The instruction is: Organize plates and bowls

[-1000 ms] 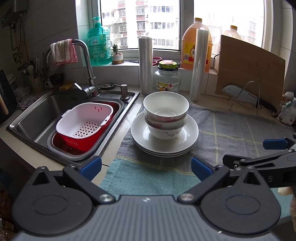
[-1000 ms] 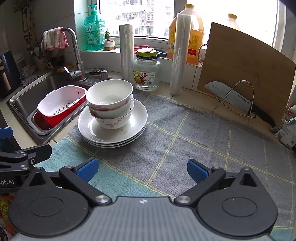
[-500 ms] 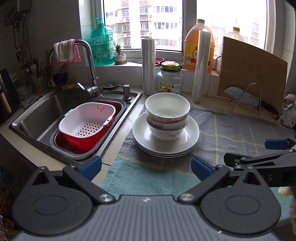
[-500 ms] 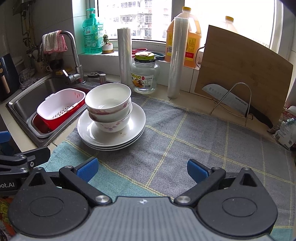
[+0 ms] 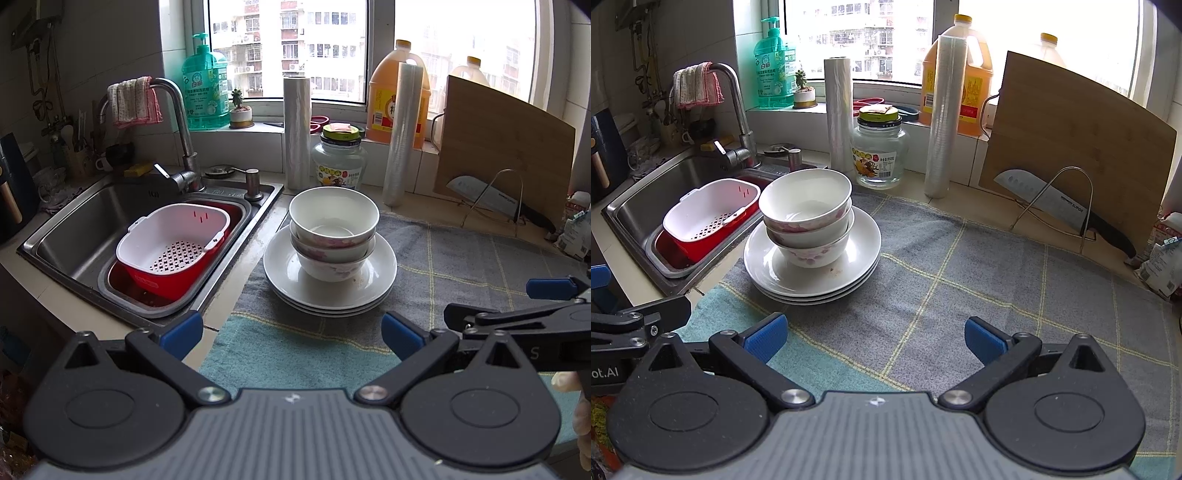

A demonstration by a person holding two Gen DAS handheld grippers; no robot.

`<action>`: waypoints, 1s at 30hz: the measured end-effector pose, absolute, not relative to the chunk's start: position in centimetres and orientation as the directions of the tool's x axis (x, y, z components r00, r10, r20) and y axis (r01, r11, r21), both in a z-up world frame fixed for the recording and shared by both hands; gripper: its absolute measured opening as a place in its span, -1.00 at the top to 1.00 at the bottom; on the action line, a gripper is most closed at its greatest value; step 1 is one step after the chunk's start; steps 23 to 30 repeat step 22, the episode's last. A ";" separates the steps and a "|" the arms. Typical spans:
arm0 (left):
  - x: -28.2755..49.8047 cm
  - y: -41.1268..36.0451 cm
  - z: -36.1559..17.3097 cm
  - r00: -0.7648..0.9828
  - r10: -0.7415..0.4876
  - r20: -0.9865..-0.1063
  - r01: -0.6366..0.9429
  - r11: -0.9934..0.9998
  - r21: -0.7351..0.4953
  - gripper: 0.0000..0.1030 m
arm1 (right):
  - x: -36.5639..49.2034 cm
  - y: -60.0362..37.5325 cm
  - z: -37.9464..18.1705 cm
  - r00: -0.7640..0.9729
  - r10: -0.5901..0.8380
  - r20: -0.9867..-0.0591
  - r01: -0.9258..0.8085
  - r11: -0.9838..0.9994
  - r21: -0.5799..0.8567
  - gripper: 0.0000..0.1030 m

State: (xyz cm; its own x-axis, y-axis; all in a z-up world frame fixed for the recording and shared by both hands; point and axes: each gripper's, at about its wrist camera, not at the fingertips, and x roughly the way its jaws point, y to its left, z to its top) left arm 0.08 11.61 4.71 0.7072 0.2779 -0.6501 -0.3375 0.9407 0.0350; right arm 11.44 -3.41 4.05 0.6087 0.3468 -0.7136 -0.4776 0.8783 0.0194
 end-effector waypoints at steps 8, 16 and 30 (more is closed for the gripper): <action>0.3 11.7 4.8 0.706 0.276 -0.652 -0.337 0.941 0.035 -0.99 | 11.7 -3.4 4.0 0.611 0.342 -0.714 -0.472 0.881 0.018 -1.00; 0.3 11.7 4.8 0.705 0.274 -0.654 -0.337 0.941 0.031 -0.99 | 11.7 -3.4 4.1 0.614 0.338 -0.714 -0.471 0.882 0.013 -1.00; 0.3 11.8 4.8 0.705 0.273 -0.655 -0.338 0.941 0.029 -0.99 | 11.7 -3.3 4.2 0.615 0.335 -0.714 -0.470 0.883 0.009 -1.00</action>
